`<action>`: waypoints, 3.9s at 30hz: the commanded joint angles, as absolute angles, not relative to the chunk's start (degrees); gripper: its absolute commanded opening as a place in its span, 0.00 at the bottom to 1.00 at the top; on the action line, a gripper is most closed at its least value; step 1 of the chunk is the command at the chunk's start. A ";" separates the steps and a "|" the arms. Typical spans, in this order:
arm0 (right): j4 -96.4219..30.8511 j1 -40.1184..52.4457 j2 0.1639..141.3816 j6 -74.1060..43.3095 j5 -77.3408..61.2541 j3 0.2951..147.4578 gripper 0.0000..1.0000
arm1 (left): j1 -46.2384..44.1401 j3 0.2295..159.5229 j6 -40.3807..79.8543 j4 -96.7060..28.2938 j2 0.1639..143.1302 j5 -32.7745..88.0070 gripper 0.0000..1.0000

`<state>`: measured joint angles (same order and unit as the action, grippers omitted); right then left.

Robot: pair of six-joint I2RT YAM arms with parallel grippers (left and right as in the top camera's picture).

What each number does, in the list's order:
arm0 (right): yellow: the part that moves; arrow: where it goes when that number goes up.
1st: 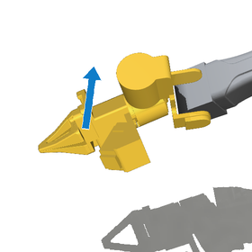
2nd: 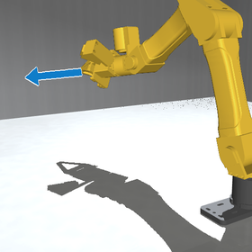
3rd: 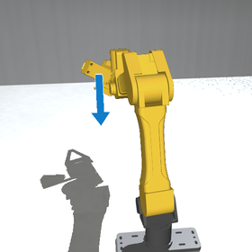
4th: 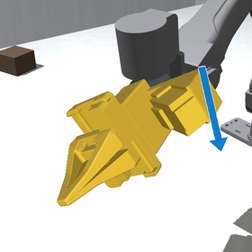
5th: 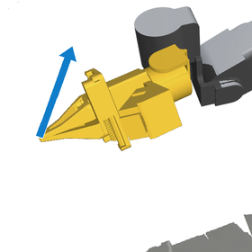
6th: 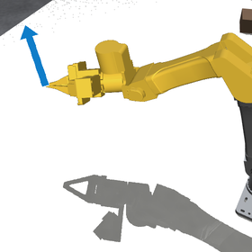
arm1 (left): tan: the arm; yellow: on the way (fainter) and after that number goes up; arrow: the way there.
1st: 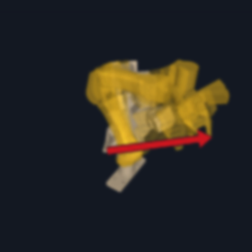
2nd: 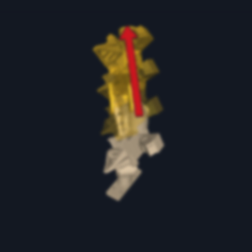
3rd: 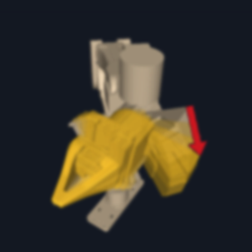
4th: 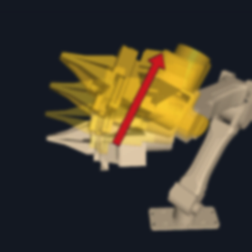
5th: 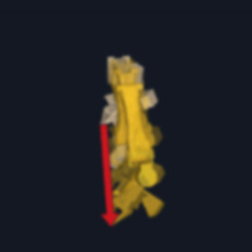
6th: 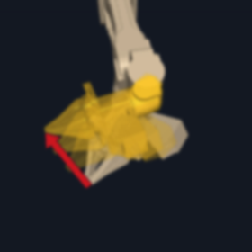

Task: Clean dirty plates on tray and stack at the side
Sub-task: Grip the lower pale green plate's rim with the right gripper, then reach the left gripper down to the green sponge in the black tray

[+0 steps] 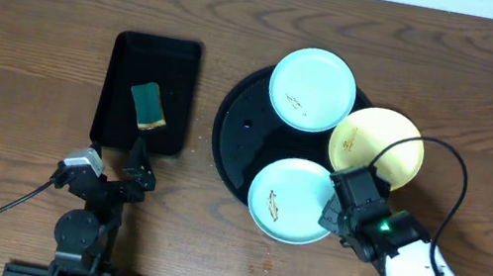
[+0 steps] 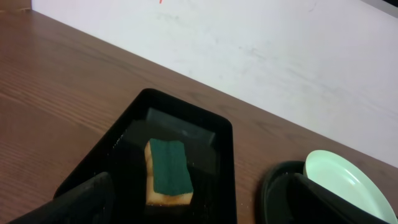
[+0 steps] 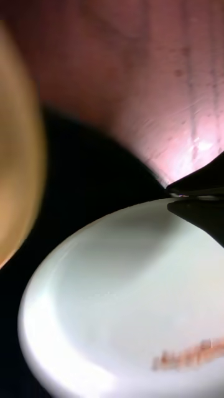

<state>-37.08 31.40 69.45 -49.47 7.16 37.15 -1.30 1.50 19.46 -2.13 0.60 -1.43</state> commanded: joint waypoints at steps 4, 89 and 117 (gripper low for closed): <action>-34.96 31.05 67.40 -38.46 11.70 43.97 0.01 | -1.48 0.23 19.09 -4.05 0.30 -1.93 0.88; -21.15 31.33 84.77 -33.15 13.04 42.19 0.01 | -1.48 0.23 19.09 -4.05 0.30 -1.93 0.88; -19.44 31.35 87.02 -33.12 13.04 42.19 0.31 | -1.37 63.33 7.57 -45.28 56.64 7.88 0.89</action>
<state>-19.53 31.42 86.54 -33.28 12.45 42.30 -1.30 56.10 12.43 -43.07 48.99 7.60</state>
